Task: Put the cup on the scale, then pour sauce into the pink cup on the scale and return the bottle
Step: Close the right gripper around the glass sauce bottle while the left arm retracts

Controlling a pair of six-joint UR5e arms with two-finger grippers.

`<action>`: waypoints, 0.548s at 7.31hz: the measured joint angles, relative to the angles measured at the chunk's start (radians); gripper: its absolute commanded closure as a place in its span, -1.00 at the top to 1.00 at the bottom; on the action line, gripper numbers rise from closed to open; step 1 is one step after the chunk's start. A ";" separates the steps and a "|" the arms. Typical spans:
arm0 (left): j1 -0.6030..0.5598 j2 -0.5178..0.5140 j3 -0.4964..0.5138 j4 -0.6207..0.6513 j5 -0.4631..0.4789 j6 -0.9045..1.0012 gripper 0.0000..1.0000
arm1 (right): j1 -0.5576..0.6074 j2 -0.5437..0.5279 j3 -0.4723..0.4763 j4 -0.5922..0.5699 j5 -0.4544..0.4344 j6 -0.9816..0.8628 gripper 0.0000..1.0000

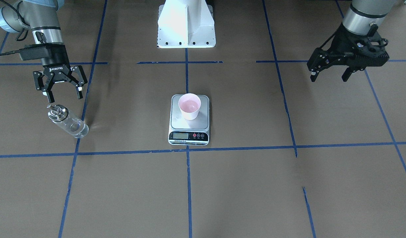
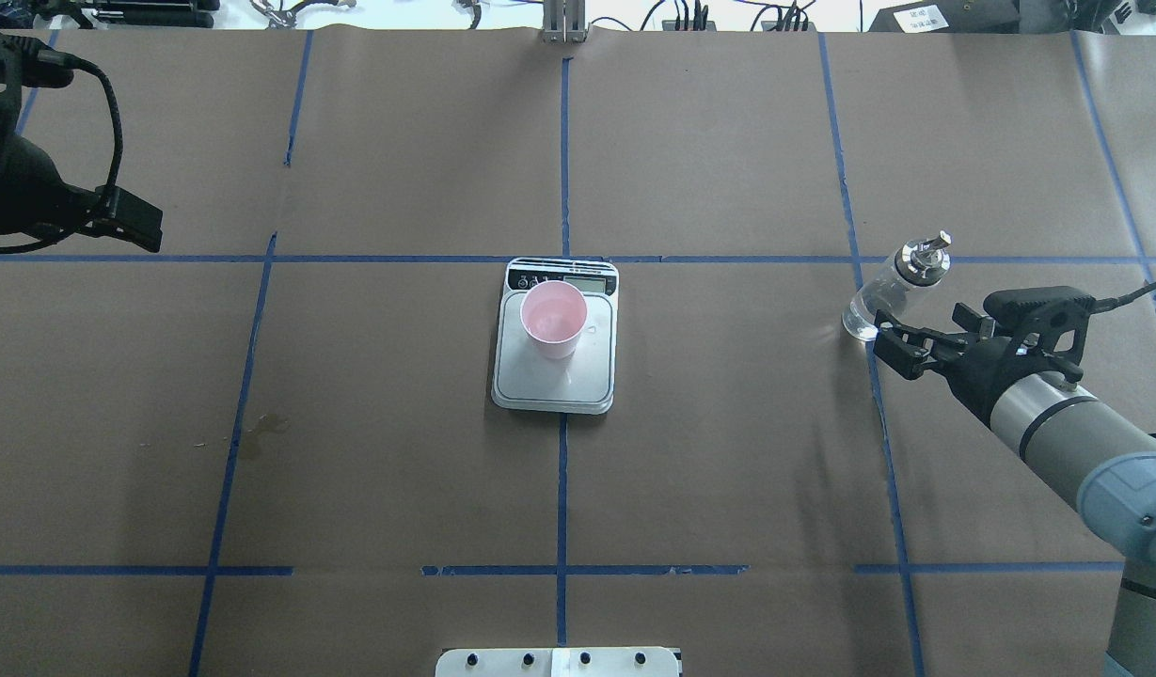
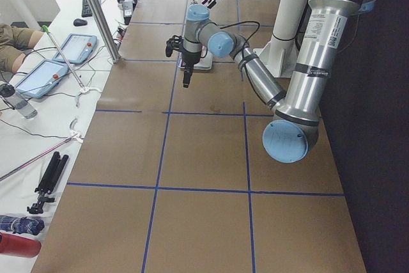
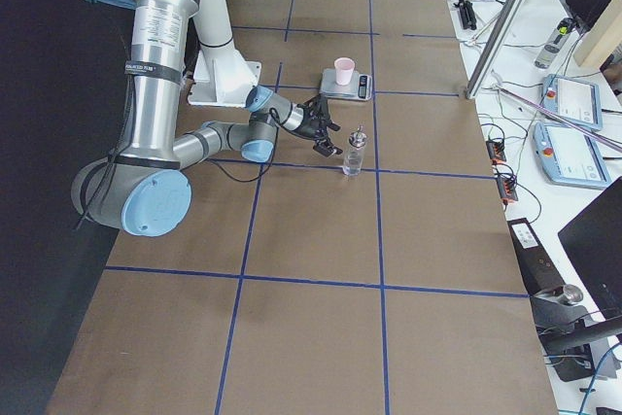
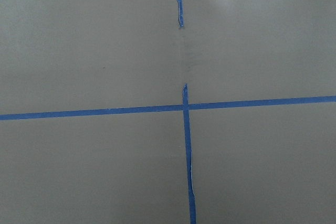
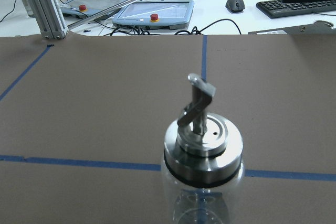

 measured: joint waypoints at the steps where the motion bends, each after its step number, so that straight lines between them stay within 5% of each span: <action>1: -0.001 0.001 0.002 0.000 0.000 0.004 1.00 | -0.007 0.003 -0.014 0.002 -0.023 0.000 1.00; 4: -0.001 0.002 0.004 -0.001 0.000 0.006 1.00 | -0.047 0.011 -0.079 0.006 -0.137 0.000 1.00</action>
